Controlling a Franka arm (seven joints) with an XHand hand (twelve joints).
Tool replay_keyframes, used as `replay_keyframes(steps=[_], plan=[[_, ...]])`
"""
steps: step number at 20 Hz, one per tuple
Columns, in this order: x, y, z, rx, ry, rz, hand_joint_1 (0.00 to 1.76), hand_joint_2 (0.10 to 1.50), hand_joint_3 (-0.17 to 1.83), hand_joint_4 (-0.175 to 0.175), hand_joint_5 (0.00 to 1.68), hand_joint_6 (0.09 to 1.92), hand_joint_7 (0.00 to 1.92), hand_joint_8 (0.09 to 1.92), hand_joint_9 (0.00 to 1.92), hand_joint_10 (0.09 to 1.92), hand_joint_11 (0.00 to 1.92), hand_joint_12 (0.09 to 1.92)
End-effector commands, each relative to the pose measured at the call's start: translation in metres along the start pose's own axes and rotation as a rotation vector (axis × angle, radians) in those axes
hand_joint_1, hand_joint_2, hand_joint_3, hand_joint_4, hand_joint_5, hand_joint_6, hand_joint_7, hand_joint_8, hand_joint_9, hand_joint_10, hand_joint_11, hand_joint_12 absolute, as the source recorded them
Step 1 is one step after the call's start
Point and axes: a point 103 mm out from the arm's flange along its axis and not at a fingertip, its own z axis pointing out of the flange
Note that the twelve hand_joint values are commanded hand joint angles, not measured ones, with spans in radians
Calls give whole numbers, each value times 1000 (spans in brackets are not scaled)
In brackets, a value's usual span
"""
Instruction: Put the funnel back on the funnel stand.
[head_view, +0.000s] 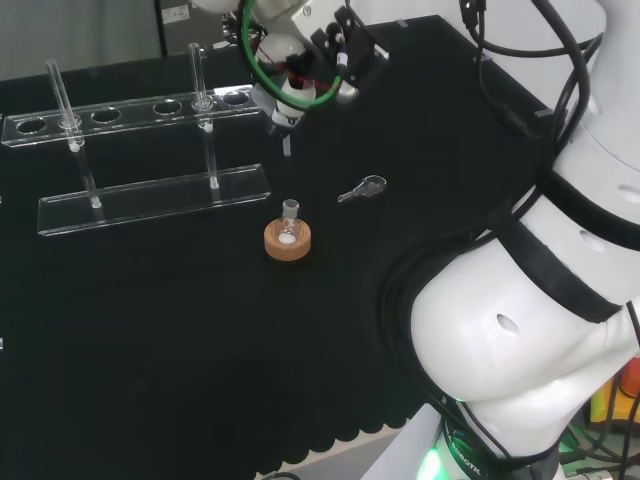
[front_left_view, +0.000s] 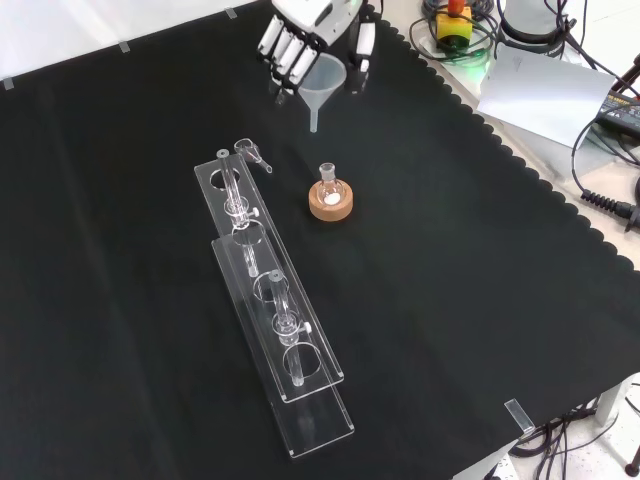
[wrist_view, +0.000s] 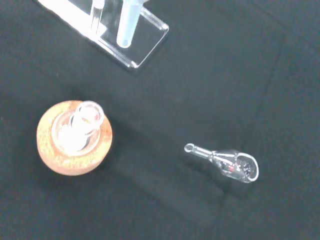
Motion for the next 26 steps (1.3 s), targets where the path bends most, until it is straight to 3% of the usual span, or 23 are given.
replay_keyframes(steps=[1,11,26], plan=[[-11,-3,-15,-17,40,8,667,1016,-175,-18,507,98,520,648,788,531,486,1278],[-41,16,-33,-53,55,41,666,1019,-175,-17,518,102,526,648,790,528,488,1278],[-69,91,-59,-83,48,24,671,1020,-175,-19,525,105,541,648,798,525,495,1277]])
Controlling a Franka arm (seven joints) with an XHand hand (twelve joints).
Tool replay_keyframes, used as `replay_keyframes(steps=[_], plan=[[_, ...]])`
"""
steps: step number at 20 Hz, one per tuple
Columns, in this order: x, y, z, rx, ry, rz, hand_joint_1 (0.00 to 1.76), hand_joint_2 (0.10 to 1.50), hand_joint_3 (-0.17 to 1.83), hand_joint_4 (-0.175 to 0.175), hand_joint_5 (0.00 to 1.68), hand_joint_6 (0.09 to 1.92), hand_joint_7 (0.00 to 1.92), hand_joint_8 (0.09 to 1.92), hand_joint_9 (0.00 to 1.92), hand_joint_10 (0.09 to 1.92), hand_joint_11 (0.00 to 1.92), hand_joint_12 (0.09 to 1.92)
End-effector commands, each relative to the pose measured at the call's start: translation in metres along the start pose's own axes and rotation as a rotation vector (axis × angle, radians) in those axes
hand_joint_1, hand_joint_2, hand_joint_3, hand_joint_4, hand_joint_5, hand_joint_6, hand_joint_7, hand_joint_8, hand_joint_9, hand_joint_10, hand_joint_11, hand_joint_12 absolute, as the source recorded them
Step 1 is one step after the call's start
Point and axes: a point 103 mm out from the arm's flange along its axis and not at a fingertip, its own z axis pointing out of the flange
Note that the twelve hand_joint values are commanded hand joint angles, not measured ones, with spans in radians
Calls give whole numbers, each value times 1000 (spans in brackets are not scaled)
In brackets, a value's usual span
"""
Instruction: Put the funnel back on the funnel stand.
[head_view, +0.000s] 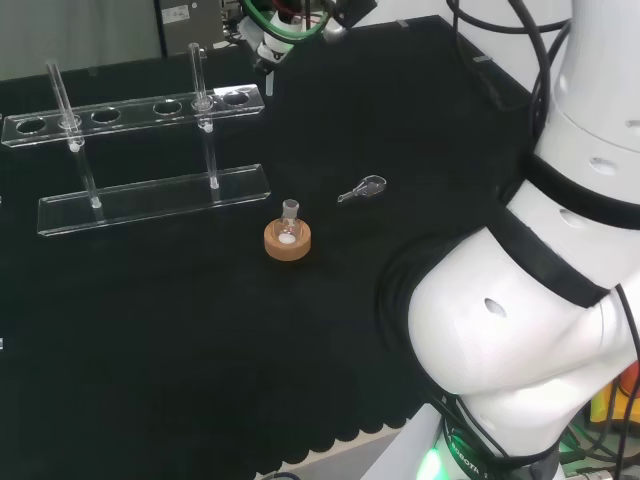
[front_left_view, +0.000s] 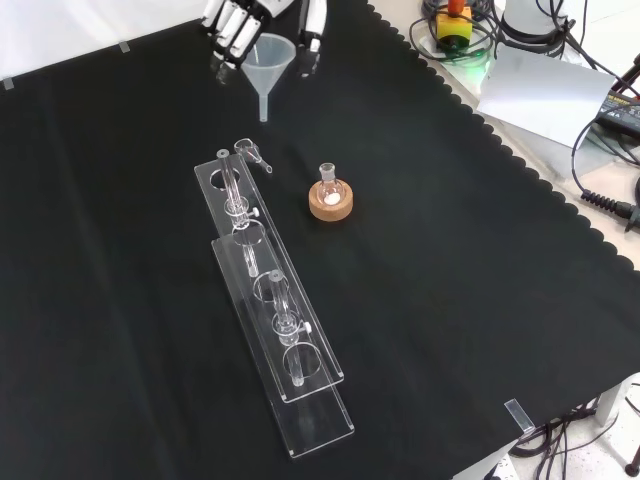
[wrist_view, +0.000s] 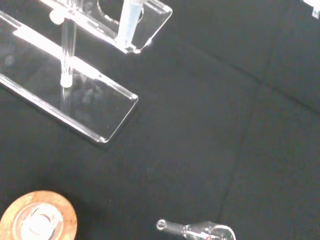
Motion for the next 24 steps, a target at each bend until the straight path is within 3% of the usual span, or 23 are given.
replay_keyframes(steps=[1,12,24], plan=[[-15,51,-8,-6,-21,-13,671,1020,-175,-19,525,105,541,648,799,525,495,1276],[-14,92,0,6,-34,-42,675,1021,-175,-19,526,106,543,646,802,522,498,1275],[-6,106,8,19,-34,-66,676,1021,-175,-20,526,107,544,645,804,519,499,1273]])
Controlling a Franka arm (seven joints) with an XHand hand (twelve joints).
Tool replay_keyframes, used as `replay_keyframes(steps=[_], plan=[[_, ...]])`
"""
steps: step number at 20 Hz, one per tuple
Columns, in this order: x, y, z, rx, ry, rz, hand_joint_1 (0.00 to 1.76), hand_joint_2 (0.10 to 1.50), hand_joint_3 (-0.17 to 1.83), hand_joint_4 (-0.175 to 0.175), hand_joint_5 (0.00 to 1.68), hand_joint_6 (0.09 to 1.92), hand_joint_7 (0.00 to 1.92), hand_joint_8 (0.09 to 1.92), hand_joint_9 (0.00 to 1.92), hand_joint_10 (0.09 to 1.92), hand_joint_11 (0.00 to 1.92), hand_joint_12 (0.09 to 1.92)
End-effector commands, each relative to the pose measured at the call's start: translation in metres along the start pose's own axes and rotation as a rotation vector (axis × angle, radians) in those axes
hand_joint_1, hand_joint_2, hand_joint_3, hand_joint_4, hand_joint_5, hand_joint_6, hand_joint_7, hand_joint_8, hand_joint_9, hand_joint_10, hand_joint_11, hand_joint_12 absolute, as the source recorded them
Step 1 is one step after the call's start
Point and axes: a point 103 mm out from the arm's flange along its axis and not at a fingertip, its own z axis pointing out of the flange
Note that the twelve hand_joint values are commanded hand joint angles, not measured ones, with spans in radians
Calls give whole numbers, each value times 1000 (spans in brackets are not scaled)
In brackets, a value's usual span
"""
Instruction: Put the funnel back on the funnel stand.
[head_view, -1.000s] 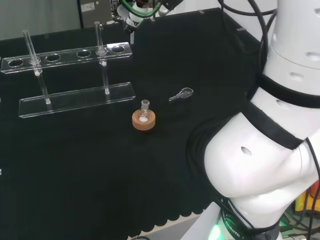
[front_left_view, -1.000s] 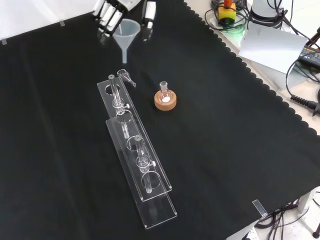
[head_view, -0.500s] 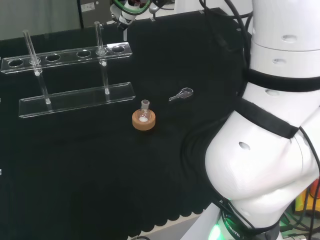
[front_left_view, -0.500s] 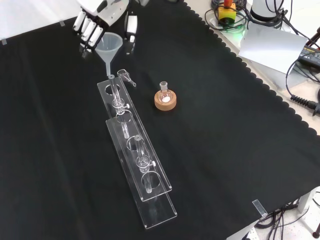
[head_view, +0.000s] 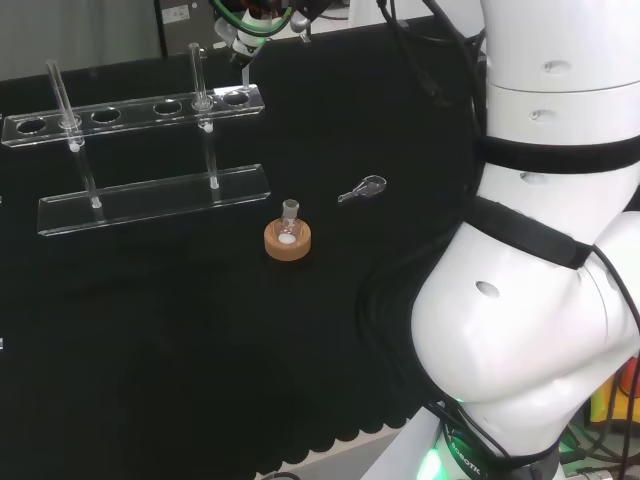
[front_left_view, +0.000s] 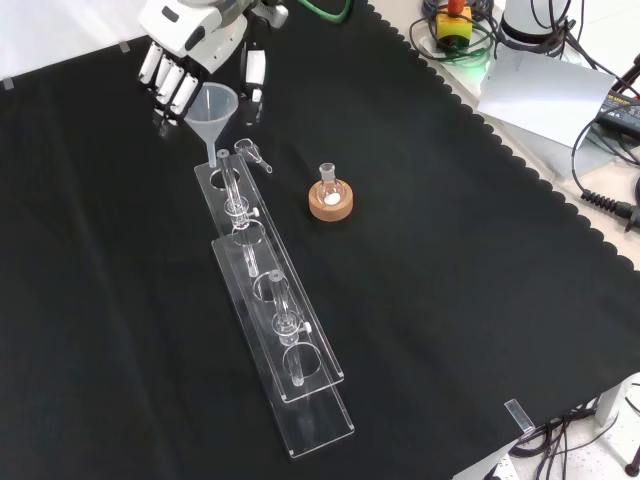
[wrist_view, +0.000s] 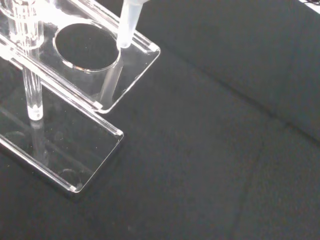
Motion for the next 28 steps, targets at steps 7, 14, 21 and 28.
replay_keyframes(steps=[7,14,21,28], plan=[[5,8,6,11,3,-17,676,1021,-175,-21,526,108,543,644,804,518,500,1273],[8,13,12,19,9,-24,676,1021,-175,-23,520,106,541,643,805,516,500,1272],[13,19,18,25,9,-28,676,1020,-175,-34,461,87,509,635,798,512,501,1272],[14,21,19,29,12,-32,675,1020,-175,-36,445,87,495,638,790,511,501,1272]])
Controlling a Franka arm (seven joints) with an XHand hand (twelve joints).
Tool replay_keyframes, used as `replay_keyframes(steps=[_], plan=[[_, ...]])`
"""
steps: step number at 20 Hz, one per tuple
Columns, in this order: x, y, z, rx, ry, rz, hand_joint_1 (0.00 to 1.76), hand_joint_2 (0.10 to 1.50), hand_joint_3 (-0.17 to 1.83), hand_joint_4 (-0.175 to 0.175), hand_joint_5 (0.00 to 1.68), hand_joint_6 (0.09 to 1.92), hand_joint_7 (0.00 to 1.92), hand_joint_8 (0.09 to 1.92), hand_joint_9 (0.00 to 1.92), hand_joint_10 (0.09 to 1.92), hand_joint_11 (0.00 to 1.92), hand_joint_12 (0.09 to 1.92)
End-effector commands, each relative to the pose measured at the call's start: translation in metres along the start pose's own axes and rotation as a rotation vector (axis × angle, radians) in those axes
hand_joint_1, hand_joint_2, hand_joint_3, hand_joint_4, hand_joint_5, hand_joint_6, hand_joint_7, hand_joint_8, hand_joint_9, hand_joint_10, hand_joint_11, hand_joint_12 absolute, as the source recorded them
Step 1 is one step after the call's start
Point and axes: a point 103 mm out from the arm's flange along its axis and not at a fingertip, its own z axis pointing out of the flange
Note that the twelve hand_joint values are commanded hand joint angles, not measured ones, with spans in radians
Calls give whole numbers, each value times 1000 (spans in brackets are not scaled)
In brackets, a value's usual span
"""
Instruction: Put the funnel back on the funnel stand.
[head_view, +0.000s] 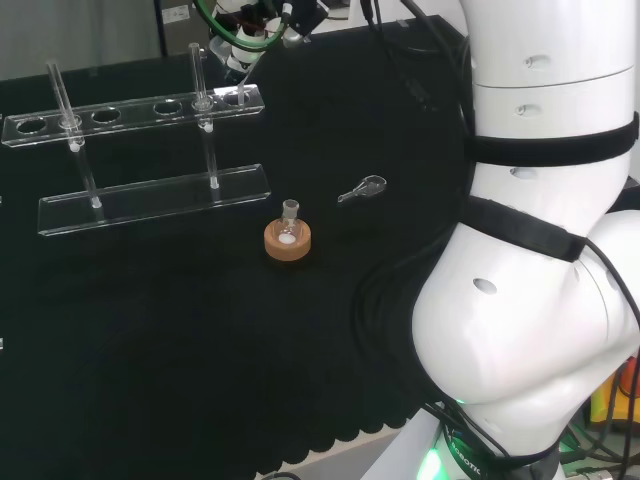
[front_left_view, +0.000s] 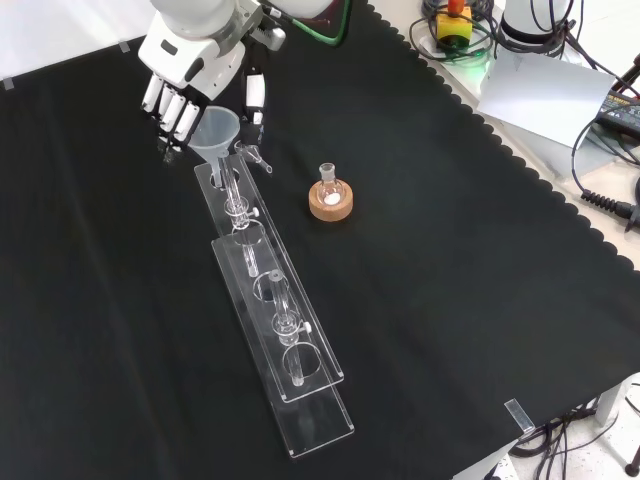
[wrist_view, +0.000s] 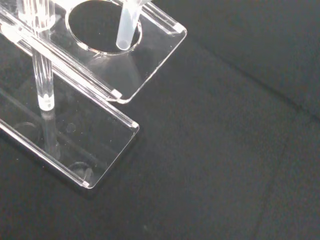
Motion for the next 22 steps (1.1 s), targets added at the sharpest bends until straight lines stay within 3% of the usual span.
replay_keyframes(steps=[1,11,16,22], plan=[[1,1,1,7,-1,-2,675,1020,-175,-38,437,87,491,638,788,511,501,1272],[7,4,15,59,-2,0,665,1016,-175,-47,349,87,427,651,735,517,486,1277],[6,-3,11,54,9,12,595,981,-175,-48,171,87,156,686,457,640,397,1320],[14,-13,8,74,5,13,538,946,-175,-43,77,87,29,694,311,707,327,1345]])
